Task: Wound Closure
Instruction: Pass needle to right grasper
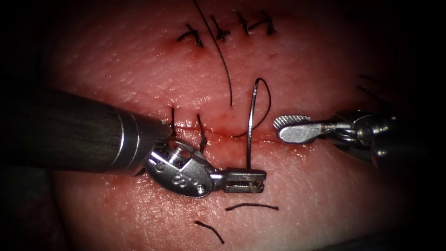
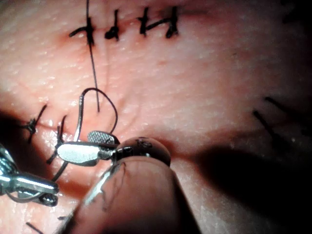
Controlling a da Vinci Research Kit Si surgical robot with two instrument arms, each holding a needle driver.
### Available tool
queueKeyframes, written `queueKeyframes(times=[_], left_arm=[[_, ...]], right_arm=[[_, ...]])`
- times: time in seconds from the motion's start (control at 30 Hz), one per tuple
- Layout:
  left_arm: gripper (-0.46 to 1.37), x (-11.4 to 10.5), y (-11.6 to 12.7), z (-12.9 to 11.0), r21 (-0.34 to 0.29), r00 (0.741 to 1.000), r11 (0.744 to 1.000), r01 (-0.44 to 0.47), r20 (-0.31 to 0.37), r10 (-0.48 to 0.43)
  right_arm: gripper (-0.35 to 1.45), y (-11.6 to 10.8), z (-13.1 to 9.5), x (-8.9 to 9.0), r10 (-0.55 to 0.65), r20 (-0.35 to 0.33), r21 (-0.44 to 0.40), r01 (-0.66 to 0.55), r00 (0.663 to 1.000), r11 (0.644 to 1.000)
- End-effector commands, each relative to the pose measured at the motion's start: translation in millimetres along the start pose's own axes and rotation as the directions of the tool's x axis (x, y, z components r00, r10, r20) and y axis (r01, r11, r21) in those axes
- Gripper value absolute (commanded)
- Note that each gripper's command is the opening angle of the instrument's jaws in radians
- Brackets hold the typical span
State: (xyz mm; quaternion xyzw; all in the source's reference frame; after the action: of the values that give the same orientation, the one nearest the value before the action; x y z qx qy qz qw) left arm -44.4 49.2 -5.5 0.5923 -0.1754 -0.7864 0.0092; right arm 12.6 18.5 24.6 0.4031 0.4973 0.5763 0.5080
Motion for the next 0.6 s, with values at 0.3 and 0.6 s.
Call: queueKeyframes(times=[0.3,0.6], left_arm=[[-0.35,0.9,-0.5,-0.3,0.023,0.988,0.989,-0.147,-0.05,0.148],[-0.35,1.5,-0.9,-0.6,0.033,0.972,0.974,-0.225,-0.066,0.227]], right_arm=[[1.12,1.5,1.0,-0.1,-0.02,-0.038,-0.031,0.018,0.999,0.999],[1.1,2.9,2.8,-0.3,-0.042,-0.033,-0.08,0.039,0.999,0.996]])
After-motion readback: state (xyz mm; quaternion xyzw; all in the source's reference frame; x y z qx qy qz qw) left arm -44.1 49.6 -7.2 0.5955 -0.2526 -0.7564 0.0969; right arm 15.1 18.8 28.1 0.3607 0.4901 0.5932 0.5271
